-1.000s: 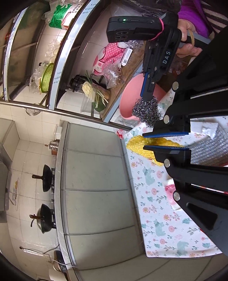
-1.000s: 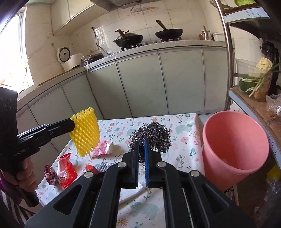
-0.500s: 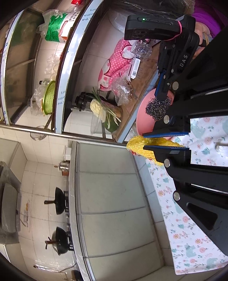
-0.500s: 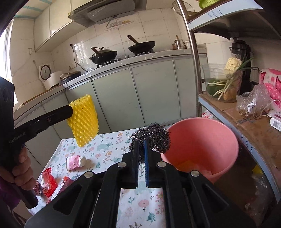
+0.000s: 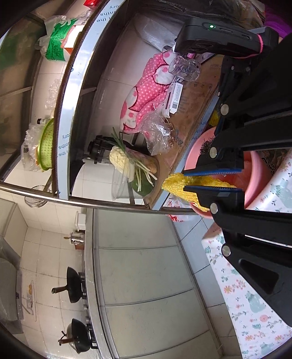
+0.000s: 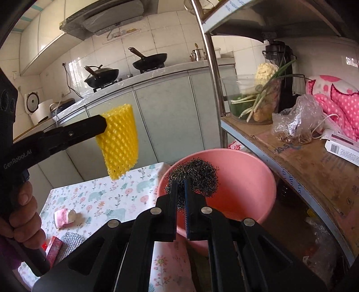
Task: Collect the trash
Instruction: 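Carry the yellow net with the left tool over the bucket while the right carries the steel wool, then open the left tool over the pink bucket while the right opens, dropping the steel wool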
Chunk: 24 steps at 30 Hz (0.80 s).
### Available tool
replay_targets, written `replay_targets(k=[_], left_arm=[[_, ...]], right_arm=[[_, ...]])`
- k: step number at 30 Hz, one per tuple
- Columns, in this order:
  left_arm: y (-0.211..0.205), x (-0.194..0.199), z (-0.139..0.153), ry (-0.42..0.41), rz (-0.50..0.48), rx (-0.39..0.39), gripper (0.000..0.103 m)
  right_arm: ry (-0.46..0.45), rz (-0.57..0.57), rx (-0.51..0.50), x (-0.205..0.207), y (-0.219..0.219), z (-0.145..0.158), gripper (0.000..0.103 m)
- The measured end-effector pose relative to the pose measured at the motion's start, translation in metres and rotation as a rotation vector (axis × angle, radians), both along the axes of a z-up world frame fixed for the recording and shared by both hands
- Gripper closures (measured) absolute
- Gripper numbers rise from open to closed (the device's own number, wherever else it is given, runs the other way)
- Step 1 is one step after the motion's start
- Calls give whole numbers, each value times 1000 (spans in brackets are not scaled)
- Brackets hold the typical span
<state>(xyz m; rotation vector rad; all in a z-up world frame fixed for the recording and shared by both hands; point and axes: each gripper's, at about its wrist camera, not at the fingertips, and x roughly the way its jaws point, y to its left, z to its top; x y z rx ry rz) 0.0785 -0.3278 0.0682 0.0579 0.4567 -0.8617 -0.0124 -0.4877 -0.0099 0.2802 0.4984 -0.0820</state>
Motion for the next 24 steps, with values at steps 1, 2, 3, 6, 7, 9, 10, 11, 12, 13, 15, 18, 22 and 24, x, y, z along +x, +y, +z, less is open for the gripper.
replay_targets(k=[1,2,3,6,7,9,10,11,12,13,15,18,22,24], left_arm=[[-7,3,-3,4,-4,6,95],[-12,6,-6,9,-7,10,95],[-16,9,-9,13,-9,14,95],[-30,19,-19,33,-16,29,95],[-34,22,-22,40,-18,32,95],[-44,30,-30,52,-17,46,95],[-48,33,-33,57,-18,52,95],[-52,36,-37,62,-17,60,95],[-55,39,-41,68,-17,67,95],[-59,42,-45,75,-18,73,95],[-63,47,-51,87,-18,85,95],[-69,52,-60,101,-18,102,95],[-74,55,-67,109,-21,116,95],[-76,55,-69,109,-24,121,95]], right_arm=[[6,-5,-1,1,-2,-3,97],[12,-9,-2,4,-4,-6,97],[18,-13,-2,6,-6,-8,97],[36,-24,-1,13,-14,-15,97],[42,-27,0,16,-16,-18,97],[59,-34,4,21,-20,-24,97],[68,-36,7,23,-22,-26,97],[75,-38,8,24,-23,-29,97],[87,-39,11,27,-25,-33,97],[97,-41,14,29,-26,-36,97],[114,-44,20,32,-28,-43,97],[136,-48,29,35,-32,-51,97],[157,-50,38,38,-34,-58,97],[162,-51,40,39,-35,-60,97]])
